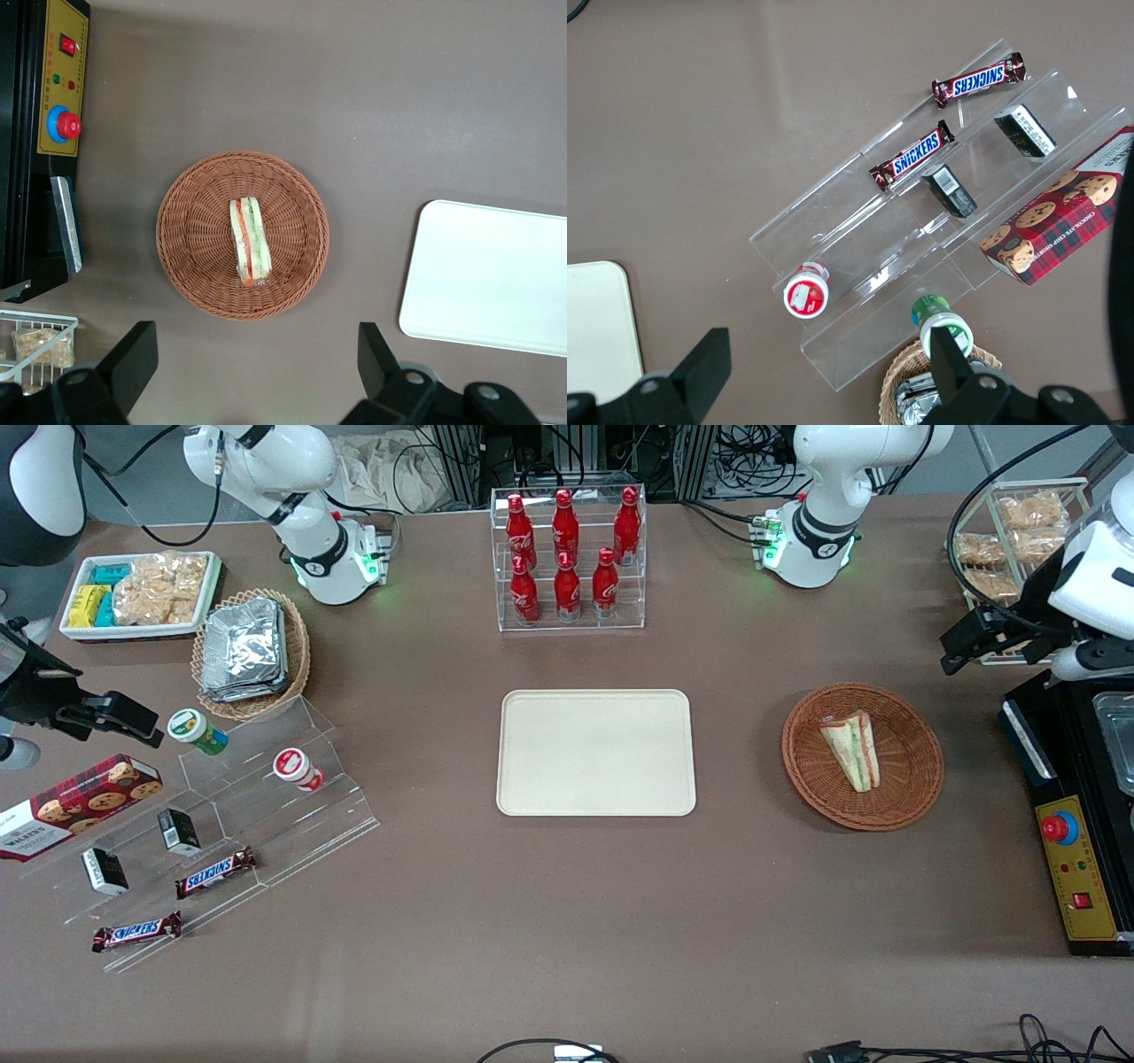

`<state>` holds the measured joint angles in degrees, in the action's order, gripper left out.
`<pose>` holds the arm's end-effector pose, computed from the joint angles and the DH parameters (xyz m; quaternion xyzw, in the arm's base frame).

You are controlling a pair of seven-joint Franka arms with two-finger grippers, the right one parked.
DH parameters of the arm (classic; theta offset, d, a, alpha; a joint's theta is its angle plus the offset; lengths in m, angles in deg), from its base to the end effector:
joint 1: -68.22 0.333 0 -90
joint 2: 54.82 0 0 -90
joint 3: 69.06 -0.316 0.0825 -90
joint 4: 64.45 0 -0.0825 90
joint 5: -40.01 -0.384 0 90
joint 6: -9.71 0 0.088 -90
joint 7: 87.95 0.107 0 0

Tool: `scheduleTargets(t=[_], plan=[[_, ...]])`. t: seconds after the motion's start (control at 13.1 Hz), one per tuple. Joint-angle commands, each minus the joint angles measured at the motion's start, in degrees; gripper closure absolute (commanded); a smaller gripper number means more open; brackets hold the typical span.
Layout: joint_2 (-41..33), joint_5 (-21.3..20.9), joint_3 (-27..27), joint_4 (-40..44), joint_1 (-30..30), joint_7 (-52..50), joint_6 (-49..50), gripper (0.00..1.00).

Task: Place sandwich from basket to tray
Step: 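Move the left gripper over the wrapped sandwich in the wicker basket, then lower the left gripper and close it on the upright sandwich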

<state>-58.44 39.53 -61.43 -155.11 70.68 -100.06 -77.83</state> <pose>0.5284 -0.0494 0.6493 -0.9981 -0.0608 -0.0053 0.0077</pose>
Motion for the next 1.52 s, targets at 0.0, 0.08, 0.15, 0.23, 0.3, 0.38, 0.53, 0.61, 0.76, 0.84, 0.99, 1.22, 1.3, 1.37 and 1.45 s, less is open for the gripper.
scheduleTargets(t=[0.0,0.08,0.15,0.23,0.3,0.38,0.53,0.61,0.76,0.84,0.99,1.22,1.3,1.37,1.45], plan=[[0.29,-0.05,-0.34,0.84,-0.43,0.34,0.52,0.00],[0.63,-0.14,-0.34,1.01,-0.52,-0.02,0.52,0.00],[0.55,0.12,-0.34,1.02,-0.43,-0.02,0.52,0.00],[0.55,-0.22,-0.34,1.10,-0.43,0.41,0.52,0.00],[0.55,-0.31,-0.34,1.10,-0.43,0.51,0.61,0.00],[0.55,-0.49,-0.34,1.02,-0.52,0.59,0.78,0.00],[0.72,-0.32,-0.26,-0.03,-0.43,0.07,0.87,0.00],[0.46,0.12,-0.26,-2.56,-0.43,-0.28,0.09,0.00],[-0.41,0.56,-0.26,-8.88,-0.43,-0.72,-3.67,0.00],[-0.59,0.56,-0.43,-12.66,-0.17,-0.72,-6.48,0.00],[-1.73,0.74,-1.57,-23.45,0.97,-2.38,-15.86,0.00],[-1.21,0.65,-3.33,-36.30,1.42,-4.14,-31.69,0.00],[-0.51,0.65,-3.42,-38.77,1.42,-5.89,-35.04,0.00],[0.28,0.56,-3.42,-40.45,1.42,-6.69,-36.90,0.00],[1.24,0.65,-3.42,-41.60,1.42,-7.83,-38.49,0.00]])
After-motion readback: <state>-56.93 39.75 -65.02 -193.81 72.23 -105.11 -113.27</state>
